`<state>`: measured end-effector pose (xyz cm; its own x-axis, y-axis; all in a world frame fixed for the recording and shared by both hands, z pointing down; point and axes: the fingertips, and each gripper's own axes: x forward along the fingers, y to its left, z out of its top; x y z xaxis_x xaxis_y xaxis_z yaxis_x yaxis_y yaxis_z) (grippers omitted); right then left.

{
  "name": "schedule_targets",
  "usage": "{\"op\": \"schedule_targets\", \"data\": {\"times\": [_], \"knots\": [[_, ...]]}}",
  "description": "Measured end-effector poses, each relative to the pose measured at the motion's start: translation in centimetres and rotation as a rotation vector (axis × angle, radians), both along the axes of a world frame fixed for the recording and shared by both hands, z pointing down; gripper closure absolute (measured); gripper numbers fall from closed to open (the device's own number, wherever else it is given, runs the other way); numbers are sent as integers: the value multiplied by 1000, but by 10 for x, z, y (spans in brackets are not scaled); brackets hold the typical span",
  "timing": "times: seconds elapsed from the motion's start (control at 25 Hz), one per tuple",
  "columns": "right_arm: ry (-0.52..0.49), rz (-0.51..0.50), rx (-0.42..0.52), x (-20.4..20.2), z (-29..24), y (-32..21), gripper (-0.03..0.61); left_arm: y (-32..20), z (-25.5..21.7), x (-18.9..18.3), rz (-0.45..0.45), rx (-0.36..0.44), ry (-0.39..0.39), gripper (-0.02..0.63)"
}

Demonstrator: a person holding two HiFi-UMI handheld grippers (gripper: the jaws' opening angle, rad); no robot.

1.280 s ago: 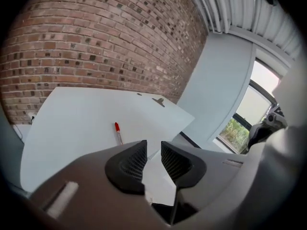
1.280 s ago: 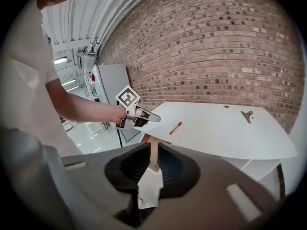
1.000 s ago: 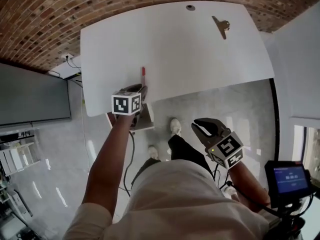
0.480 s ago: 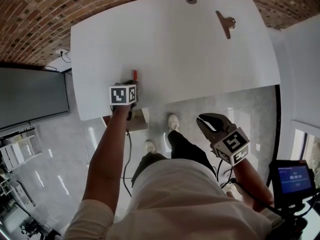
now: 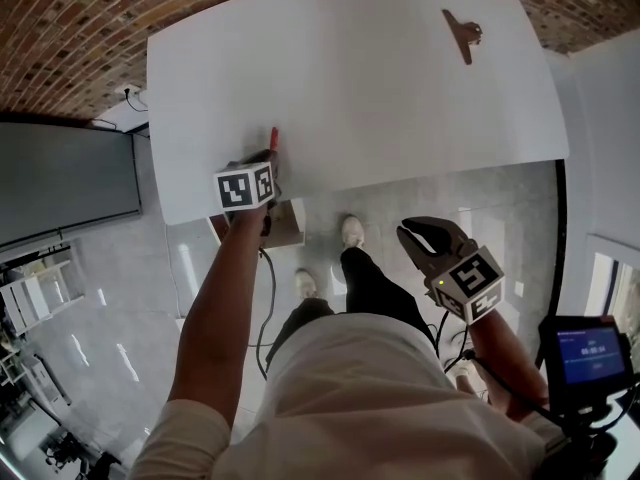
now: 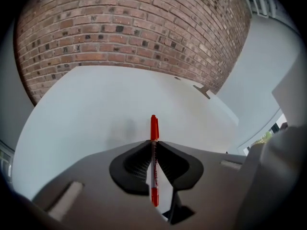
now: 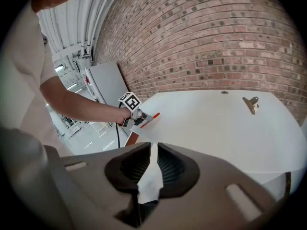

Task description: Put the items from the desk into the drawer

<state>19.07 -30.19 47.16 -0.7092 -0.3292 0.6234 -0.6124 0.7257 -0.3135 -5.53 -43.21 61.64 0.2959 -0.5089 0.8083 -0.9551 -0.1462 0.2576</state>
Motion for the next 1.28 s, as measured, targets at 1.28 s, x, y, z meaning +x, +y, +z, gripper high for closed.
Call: {"op": "schedule_targets", "data": {"times": [1.28], "knots": [[216,-52,-64,-87,36,185,534,178,156,-121,-84,26,96,564]]}}
